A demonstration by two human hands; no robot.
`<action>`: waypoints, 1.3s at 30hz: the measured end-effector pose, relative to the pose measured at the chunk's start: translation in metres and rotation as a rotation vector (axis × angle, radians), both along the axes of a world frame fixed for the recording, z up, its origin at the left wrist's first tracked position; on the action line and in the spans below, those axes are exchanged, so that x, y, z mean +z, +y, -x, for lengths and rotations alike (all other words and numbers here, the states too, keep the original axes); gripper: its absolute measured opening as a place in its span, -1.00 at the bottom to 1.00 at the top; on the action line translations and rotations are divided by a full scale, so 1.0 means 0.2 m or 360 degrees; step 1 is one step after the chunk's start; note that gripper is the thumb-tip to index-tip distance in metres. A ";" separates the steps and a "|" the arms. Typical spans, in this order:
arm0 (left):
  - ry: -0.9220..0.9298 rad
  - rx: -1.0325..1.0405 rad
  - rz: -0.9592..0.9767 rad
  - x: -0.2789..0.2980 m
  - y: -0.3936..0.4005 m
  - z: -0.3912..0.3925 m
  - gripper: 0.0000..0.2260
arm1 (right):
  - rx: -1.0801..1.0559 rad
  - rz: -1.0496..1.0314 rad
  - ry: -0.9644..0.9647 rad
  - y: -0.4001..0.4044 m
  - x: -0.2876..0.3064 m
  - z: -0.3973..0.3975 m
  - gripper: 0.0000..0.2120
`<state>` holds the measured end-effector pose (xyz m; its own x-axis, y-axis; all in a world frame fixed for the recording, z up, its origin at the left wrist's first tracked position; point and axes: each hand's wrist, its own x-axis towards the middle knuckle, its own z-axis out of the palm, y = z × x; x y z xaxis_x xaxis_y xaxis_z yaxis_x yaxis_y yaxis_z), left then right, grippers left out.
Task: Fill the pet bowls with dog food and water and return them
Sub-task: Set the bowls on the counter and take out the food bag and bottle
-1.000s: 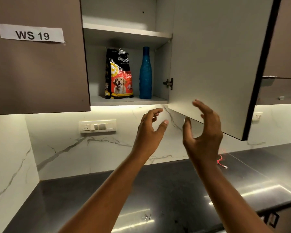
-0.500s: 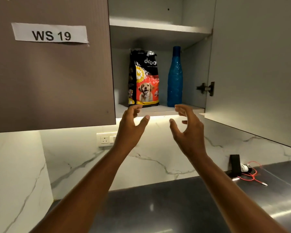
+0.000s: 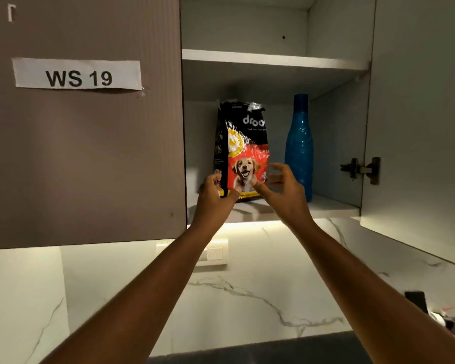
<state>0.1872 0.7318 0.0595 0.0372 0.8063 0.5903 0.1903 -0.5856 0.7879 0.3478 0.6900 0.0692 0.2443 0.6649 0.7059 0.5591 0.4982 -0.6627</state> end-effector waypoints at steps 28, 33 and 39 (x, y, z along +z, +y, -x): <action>-0.0138 -0.0033 0.0426 0.05 0.42 -0.19 -0.13 | 0.0431 0.0246 0.0038 0.71 0.10 -0.30 -0.24; 0.0170 0.0304 0.0260 -0.03 0.44 -0.16 0.10 | 0.0603 0.0283 0.0056 0.61 0.07 -0.28 -0.22; 0.0237 0.0350 0.0206 -0.03 0.22 -0.13 0.11 | 0.0709 0.0242 0.0121 0.44 0.02 -0.27 -0.28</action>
